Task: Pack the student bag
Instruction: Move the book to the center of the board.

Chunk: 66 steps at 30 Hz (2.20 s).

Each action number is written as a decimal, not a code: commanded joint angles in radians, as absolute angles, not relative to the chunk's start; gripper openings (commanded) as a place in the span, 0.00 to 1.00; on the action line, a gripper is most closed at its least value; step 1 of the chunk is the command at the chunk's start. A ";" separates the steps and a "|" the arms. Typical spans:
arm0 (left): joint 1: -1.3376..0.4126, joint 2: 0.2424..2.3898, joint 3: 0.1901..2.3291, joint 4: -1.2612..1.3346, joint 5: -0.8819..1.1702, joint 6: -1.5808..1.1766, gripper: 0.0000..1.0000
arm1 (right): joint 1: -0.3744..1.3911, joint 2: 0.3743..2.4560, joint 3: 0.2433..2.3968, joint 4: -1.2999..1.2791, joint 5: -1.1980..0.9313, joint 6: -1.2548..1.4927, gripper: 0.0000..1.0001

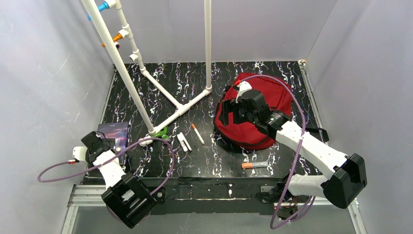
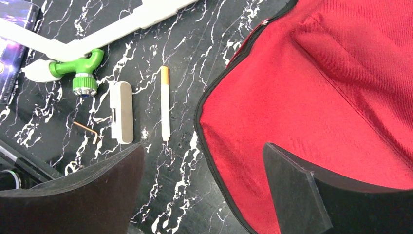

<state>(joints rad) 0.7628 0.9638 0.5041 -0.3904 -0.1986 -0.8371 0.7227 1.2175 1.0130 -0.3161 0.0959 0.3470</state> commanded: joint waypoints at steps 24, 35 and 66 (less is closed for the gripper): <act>0.311 1.386 0.921 -0.415 0.046 -0.687 0.73 | 0.736 1.426 1.149 -0.114 -0.016 0.370 0.98; 0.503 1.581 1.062 -0.380 -0.072 -0.204 0.80 | 0.747 1.410 1.152 -0.167 -0.064 0.396 0.98; 0.292 1.890 1.134 -0.416 0.557 -0.288 0.67 | 0.801 1.557 1.248 -0.033 -0.009 0.411 0.98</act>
